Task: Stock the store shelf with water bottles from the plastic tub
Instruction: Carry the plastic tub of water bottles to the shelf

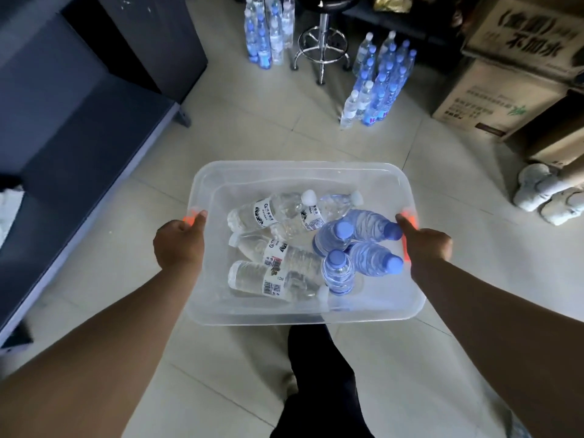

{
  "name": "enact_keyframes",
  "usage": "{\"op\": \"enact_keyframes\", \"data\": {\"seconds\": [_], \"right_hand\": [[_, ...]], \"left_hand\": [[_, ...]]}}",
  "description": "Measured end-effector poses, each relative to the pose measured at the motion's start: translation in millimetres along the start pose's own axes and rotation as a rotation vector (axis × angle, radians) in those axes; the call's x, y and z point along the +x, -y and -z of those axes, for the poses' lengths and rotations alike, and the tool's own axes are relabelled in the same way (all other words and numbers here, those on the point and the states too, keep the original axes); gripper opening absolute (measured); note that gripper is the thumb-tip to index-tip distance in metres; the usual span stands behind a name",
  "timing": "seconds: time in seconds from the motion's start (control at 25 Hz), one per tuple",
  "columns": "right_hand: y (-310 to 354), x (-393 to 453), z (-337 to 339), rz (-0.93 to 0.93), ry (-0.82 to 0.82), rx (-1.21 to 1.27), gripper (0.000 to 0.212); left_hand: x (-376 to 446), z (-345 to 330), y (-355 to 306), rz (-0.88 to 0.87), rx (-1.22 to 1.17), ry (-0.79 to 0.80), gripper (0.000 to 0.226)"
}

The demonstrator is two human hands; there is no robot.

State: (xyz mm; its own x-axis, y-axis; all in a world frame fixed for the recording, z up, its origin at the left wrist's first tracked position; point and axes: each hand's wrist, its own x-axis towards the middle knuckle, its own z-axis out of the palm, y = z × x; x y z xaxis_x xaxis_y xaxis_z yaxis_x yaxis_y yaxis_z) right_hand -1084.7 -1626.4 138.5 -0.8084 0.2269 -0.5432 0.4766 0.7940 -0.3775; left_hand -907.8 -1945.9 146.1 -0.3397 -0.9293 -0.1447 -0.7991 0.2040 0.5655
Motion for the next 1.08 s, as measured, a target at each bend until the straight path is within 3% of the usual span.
{"op": "enact_keyframes", "data": {"seconds": [0.24,0.72,0.88,1.08], "right_hand": [[117,57,-8,-0.083,-0.047,0.050,0.061],[349,180,-26,-0.165,-0.095,0.157,0.063],[421,238,-22,-0.233,-0.136,0.278,0.060],[497,311,-9,-0.230,-0.129,0.249,0.060]], "left_hand": [[118,-31,-74,0.027,-0.020,0.051,0.054],[385,-97,-247,-0.077,-0.147,0.129,0.053],[458,-127,-321,-0.114,-0.081,0.158,0.054],[525,-172,-396,-0.125,-0.115,0.146,0.058]]}}
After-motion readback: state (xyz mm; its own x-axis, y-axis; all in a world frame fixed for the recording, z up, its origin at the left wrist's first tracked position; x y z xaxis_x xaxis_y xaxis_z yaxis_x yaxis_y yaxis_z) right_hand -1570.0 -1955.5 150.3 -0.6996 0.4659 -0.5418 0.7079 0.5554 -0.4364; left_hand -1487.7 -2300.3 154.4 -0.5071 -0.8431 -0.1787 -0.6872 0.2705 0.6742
